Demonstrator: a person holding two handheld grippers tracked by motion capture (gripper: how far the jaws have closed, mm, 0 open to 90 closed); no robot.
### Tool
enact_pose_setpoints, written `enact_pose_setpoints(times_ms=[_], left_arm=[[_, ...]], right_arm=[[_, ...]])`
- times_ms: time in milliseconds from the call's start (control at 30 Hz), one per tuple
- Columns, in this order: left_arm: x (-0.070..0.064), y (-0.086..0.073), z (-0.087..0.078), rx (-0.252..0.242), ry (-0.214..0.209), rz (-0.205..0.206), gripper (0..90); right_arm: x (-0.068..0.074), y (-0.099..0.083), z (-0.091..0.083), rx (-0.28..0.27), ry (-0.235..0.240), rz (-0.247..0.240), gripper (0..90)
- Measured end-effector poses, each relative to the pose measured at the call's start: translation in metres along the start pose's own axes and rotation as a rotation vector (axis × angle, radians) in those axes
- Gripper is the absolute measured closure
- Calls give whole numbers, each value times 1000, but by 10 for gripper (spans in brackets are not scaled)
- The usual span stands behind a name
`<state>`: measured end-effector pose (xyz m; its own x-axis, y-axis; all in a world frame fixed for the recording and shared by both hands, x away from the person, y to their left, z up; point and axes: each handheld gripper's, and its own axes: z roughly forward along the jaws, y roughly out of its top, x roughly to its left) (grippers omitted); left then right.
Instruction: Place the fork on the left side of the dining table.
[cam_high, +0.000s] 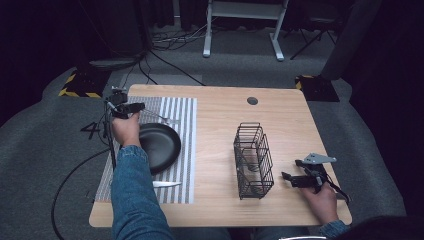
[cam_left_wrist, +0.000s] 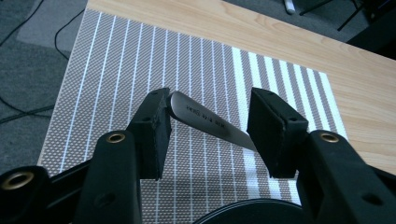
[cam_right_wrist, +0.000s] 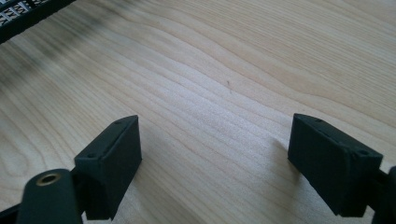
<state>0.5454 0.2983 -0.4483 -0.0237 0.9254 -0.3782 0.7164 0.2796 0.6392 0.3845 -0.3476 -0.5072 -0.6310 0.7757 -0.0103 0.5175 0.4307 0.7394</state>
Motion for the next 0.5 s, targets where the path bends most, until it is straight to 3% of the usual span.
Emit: enact_pose_setpoints(times_ms=[500], left_arm=[[11,-6,6,47,46,-6,489]], right_arm=[[0,0,0,0,0,-1,175]])
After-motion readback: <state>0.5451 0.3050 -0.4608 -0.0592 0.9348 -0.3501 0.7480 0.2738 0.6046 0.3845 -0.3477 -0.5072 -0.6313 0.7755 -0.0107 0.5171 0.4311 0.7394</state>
